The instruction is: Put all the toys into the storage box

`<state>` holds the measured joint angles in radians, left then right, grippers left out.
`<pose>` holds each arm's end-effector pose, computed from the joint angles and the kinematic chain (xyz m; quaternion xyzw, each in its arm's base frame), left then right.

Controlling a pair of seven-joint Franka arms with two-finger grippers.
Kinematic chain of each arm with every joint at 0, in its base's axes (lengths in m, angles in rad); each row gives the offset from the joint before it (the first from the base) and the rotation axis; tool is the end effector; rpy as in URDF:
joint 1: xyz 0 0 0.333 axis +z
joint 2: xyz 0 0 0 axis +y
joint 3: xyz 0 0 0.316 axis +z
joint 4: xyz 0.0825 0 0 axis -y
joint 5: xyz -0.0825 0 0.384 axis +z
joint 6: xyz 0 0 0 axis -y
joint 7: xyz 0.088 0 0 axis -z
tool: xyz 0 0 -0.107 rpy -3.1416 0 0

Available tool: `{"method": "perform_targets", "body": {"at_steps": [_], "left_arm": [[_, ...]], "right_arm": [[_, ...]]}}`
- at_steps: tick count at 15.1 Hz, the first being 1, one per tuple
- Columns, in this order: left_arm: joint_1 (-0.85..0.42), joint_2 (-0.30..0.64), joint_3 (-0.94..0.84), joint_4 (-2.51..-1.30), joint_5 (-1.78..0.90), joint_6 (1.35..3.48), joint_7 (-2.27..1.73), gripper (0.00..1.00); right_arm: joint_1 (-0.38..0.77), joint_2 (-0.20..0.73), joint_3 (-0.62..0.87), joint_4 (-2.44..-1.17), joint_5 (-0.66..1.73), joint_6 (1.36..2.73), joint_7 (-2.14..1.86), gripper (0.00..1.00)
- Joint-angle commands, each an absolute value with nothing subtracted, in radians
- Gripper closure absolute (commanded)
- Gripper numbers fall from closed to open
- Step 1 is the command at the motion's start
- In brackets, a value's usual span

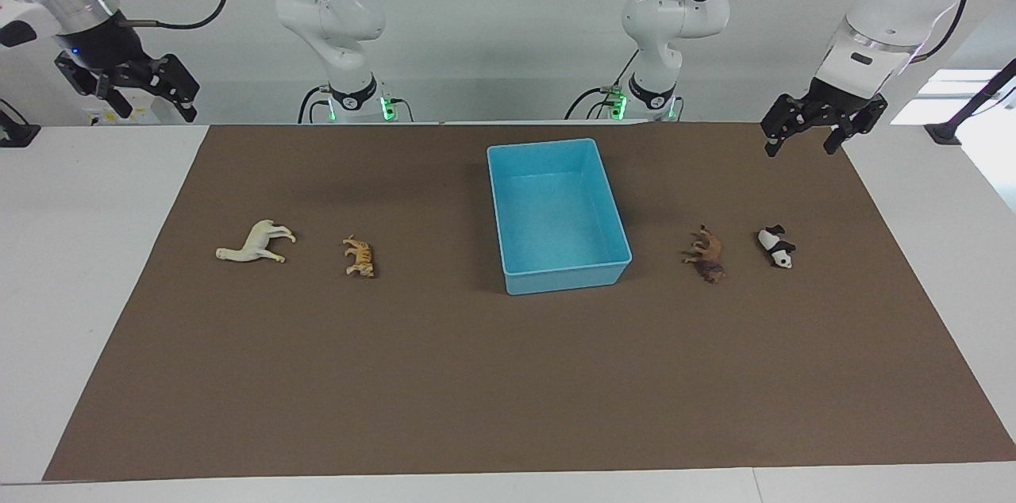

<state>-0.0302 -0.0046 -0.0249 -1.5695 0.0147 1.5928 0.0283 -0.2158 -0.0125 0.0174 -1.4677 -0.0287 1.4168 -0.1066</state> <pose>0.5547 -0.0291 0.6296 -0.9990 0.0417 -0.0140 0.0072 0.5231 -0.1086 0.6660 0.9986 -0.0478 -0.0212 0.0112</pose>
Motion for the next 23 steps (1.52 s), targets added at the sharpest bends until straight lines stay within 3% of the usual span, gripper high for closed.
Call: {"method": "perform_targets", "body": {"at_steps": [1,7,10,12,15,18,23], "left_arm": [[-0.026,-0.029,-0.031,-1.602,0.008,1.620,0.063,0.00],[-0.018,-0.032,-0.026,-1.609,0.006,1.620,0.058,0.00],[-0.018,-0.052,-0.029,-1.612,0.009,1.588,0.051,0.00],[-0.017,-0.073,-0.026,-1.662,0.009,1.603,0.055,0.00],[-0.020,-0.113,-0.026,-1.881,0.011,1.861,0.051,0.00],[-0.018,-0.095,-0.028,-2.034,0.011,2.047,0.051,0.00],[-0.015,0.075,-0.028,-2.100,0.009,2.323,-0.093,0.00]], "right_arm": [[-0.232,-0.037,0.026,-1.500,-0.017,1.422,-0.095,0.00],[-0.226,-0.072,0.028,-1.578,-0.020,1.453,-0.091,0.00],[-0.215,-0.172,0.031,-1.803,-0.021,1.616,-0.045,0.00],[-0.213,-0.180,0.038,-1.899,-0.021,1.696,-0.012,0.00],[-0.213,-0.158,0.040,-1.995,-0.023,1.797,-0.006,0.00],[-0.213,-0.115,0.040,-2.129,-0.021,1.972,-0.006,0.00],[-0.192,0.063,0.038,-2.141,-0.023,2.160,0.025,0.00]]}}
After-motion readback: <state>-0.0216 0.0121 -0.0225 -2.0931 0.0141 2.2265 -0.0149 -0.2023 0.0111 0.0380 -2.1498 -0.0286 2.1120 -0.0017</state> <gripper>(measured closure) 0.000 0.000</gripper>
